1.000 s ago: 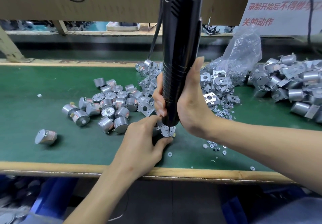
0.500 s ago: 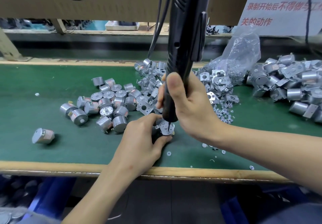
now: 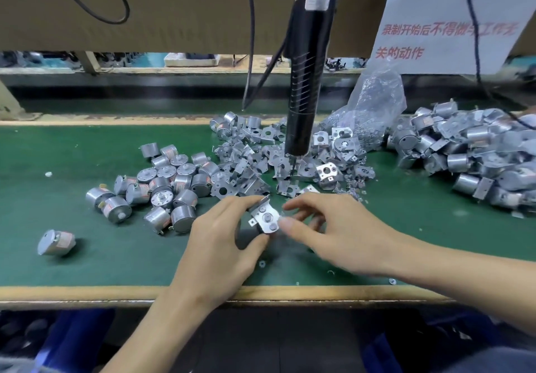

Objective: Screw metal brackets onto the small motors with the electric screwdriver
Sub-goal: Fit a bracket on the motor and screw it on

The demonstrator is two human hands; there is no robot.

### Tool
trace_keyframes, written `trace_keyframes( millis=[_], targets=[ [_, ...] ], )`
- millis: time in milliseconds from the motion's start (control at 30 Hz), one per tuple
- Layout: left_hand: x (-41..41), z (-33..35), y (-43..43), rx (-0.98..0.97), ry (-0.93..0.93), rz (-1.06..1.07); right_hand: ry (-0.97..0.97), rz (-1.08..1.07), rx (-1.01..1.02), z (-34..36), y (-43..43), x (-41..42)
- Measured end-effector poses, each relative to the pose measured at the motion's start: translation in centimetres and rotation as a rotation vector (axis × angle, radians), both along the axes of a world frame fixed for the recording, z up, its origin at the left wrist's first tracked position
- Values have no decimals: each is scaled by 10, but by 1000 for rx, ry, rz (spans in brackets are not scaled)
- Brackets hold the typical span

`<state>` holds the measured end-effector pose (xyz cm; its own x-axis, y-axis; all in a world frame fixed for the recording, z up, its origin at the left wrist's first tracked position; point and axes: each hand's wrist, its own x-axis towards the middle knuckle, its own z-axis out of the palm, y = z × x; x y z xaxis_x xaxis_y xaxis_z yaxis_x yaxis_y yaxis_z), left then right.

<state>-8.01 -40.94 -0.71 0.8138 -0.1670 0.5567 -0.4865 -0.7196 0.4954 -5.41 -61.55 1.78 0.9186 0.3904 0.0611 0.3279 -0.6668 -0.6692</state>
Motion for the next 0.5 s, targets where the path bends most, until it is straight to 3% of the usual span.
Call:
trace_keyframes(
  millis=[100,267,367,500],
  targets=[
    [-3,2,-9,-26,-62,-41,308,53,230,-1,2,-4],
    [-4,3,-15,-19,-83,-40,477,15,544,3,-4,-1],
    [-3,4,-13,-7,-63,-27,429,-135,724,15,-26,12],
    [0,1,-3,49,-7,25,219,-461,963,41,-76,45]
  ],
)
